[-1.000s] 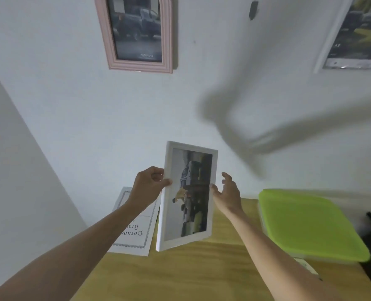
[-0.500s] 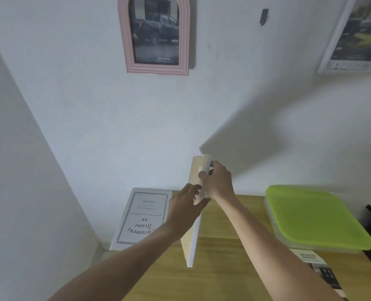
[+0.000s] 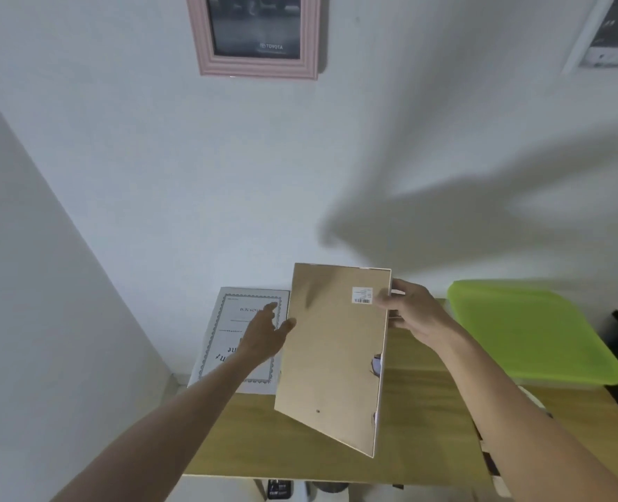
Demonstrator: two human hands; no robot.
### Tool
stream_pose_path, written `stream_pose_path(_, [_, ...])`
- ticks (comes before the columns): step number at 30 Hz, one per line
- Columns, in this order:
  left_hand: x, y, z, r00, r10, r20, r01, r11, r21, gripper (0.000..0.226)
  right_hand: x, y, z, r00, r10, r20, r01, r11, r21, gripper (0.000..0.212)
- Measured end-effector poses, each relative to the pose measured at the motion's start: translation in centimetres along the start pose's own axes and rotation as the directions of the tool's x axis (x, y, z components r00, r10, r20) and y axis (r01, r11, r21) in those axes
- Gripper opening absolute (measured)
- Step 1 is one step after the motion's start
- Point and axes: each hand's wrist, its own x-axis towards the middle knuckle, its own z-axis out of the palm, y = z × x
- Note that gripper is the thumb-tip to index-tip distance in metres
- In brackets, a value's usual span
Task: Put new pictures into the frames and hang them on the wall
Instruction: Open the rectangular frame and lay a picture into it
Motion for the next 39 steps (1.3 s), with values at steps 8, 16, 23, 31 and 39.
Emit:
stream_pose_path(8, [0.4,-2.1,3.1,0.972,-0.182,0.15,0.214,0.947,-0.24,0.024,4.8,7.2,-2.6,0.985,0.163,-0.059,-0.157,0.983,0.092,0.025])
stream_pose_path(16, [1.7,-2.4,7.5,0.932,-0.358,0.047,0.361,0.916,-0.176,0.018,7.9,14.0,-1.3,0.927,0.187,-0.325,-0.239,0.963,-0.126,0.025])
stream_pose_path(23, [2.5,-2.9,9.8,0.898,-0.415,-0.142,0.41,0.91,-0.065,0.03,10.3,16.6,-0.3,0.93,0.256,-0.263,-0.287,0.954,-0.09,0.039])
stream_pose_path(31, [2.1,-3.6,10.9,0.894,-0.401,-0.203,0.41,0.912,0.007,0.031,12.0,18.2,0.8,0.922,0.279,-0.267,-0.317,0.942,-0.11,0.038])
stream_pose_path(39, [0.9,-4.5,11.0,0.945,-0.266,-0.19,0.302,0.932,0.2,0.037,9.6,19.4,1.0,0.967,0.095,-0.238,-0.178,0.916,-0.359,0.034])
